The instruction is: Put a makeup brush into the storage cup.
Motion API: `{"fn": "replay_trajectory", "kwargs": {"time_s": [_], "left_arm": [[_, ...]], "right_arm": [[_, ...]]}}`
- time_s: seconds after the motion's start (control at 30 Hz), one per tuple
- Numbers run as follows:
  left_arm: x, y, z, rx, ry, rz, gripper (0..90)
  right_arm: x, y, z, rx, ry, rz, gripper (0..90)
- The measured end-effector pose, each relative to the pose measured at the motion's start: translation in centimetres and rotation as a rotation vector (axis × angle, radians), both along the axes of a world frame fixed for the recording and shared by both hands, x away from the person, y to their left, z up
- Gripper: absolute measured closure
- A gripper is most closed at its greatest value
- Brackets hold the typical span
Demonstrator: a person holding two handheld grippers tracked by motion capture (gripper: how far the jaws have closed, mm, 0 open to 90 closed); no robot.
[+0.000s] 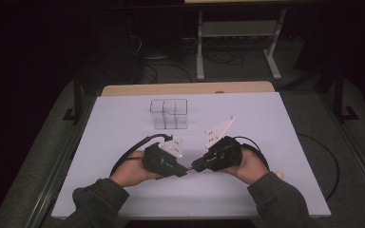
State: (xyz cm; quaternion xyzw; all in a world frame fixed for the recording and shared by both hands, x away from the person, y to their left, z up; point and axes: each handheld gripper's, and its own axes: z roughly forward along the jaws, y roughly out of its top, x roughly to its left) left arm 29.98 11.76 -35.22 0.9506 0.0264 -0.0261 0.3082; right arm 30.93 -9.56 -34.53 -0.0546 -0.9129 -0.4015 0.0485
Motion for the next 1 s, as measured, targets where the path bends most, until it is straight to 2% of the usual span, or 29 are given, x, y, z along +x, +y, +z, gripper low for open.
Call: {"fn": "replay_trajectory", "kwargs": {"time_s": [0.07,0.27,0.8,0.9,0.93,0.97,1.0], "left_arm": [[0.03,-0.04,0.00,0.018,-0.008,-0.010,83.2],[0.09,-0.07,0.01,-0.001,0.008,-0.006,82.0],[0.08,-0.43,0.20,0.014,-0.003,-0.019,82.6],[0.14,-0.40,0.21,0.008,-0.004,-0.012,83.0],[0.10,-0.41,0.19,0.000,-0.003,-0.008,83.0],[0.07,-0.41,0.20,-0.002,-0.003,-0.007,83.1],[0.04,-0.40,0.20,-0.002,-0.002,-0.004,83.1]], "right_arm": [[0.02,0.02,-0.04,-0.006,0.001,0.008,83.5],[0.04,-0.07,0.02,-0.007,0.005,0.010,83.7],[-0.06,0.18,0.42,-0.029,-0.013,0.028,83.7],[-0.05,0.17,0.41,-0.020,-0.017,0.014,82.5],[-0.01,0.12,0.44,-0.016,-0.014,0.014,80.7],[0.05,0.03,0.49,-0.004,-0.020,0.002,70.6],[0.16,-0.04,0.53,0.004,-0.016,-0.013,66.0]]}}
